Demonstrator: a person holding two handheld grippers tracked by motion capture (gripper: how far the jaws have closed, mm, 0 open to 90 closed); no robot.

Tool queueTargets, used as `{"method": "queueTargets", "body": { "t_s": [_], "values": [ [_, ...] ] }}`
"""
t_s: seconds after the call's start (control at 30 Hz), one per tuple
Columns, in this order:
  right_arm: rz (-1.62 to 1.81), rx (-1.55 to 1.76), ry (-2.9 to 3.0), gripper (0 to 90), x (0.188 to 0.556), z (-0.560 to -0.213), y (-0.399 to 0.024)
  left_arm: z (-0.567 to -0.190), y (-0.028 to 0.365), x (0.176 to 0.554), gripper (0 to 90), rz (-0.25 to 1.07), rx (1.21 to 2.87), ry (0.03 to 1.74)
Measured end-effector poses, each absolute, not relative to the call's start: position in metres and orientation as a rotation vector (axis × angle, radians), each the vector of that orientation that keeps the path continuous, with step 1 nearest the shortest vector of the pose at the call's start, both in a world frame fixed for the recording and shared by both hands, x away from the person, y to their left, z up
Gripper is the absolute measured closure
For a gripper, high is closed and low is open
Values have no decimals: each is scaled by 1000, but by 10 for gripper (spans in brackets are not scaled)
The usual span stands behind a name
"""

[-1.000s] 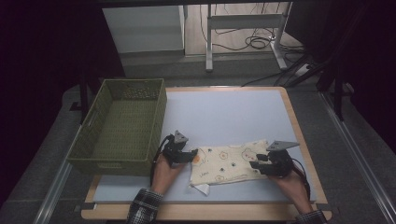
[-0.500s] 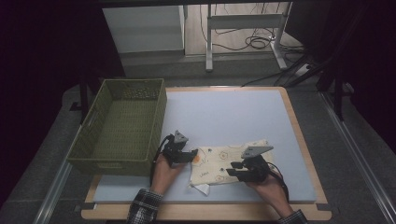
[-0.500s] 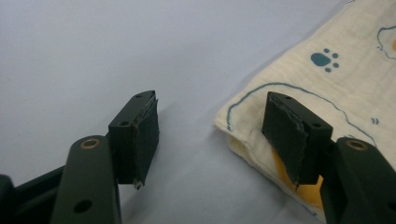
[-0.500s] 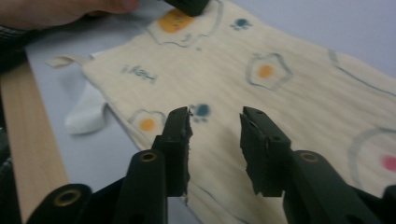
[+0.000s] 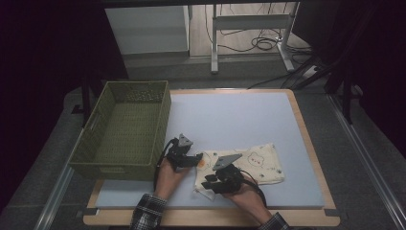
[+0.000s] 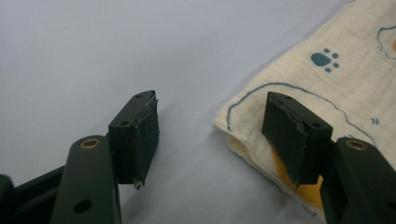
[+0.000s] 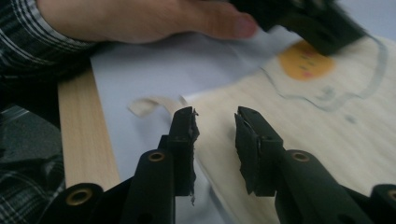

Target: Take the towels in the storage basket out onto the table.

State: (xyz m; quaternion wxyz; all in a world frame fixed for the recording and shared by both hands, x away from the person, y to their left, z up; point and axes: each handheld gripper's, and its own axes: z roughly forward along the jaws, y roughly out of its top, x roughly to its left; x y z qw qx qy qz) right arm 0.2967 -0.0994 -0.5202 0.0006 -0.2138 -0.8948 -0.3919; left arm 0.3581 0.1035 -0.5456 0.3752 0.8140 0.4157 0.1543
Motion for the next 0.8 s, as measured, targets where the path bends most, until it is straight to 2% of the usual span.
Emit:
{"method": "queueTargets", "body": {
  "t_s": [0.17, 0.23, 0.33, 0.47, 0.53, 0.67, 0.73, 0.77, 0.8],
  "values": [
    [-1194, -633, -2880, 497, 293, -529, -78, -546, 103, 358, 361, 394, 2079, 1066],
    [-1198, -608, -2929, 498, 289, -531, -75, -546, 104, 358, 360, 393, 2081, 1066],
    [-1181, -586, -3049, 608, 281, -532, -73, -546, 103, 358, 359, 392, 2081, 1067],
    [-1160, -631, -3045, 802, 280, -530, -73, -546, 103, 358, 368, 395, 2083, 1069],
    [-1164, -655, -3019, 830, 283, -530, -75, -546, 104, 358, 400, 391, 2075, 1069],
    [-1187, -736, -2845, 839, 296, -530, -84, -545, 107, 359, 557, 370, 2051, 1082],
    [-1201, -751, -2800, 839, 298, -530, -87, -545, 108, 360, 692, 318, 2046, 1052],
    [-1209, -748, -2794, 838, 299, -529, -88, -545, 108, 360, 812, 286, 2046, 1040],
    [-1214, -749, -2784, 838, 299, -528, -88, -545, 107, 361, 833, 283, 2042, 1043]
  ]
}}
